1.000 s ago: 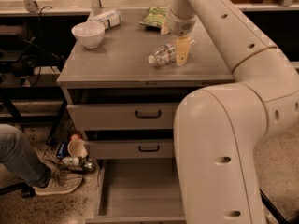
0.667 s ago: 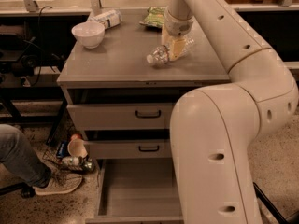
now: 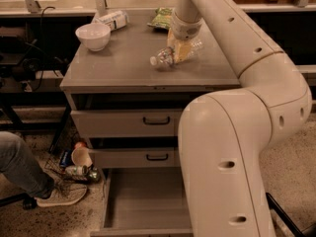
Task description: Place water bottle into bottom drawer
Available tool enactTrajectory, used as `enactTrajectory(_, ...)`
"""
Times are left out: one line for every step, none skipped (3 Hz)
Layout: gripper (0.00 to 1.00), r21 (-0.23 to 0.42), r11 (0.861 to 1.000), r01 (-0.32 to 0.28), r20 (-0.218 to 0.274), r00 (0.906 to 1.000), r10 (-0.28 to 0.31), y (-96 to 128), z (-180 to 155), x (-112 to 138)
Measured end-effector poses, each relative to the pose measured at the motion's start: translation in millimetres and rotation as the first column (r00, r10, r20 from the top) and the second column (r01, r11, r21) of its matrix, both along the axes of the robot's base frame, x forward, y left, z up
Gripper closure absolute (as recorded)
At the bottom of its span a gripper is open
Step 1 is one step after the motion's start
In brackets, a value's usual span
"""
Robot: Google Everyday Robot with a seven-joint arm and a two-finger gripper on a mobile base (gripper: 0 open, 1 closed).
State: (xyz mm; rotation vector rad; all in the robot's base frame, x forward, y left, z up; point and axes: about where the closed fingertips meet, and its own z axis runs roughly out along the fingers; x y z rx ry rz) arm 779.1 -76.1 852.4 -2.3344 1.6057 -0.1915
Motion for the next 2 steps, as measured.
enactTrajectory(1.0,0.002,1.0,-0.002,-0.002,1.0,0.002,1,0,0)
enactTrajectory(1.0,0.011,0.999,0.036,0.018,0.9992,-0.036,-20,16,-9)
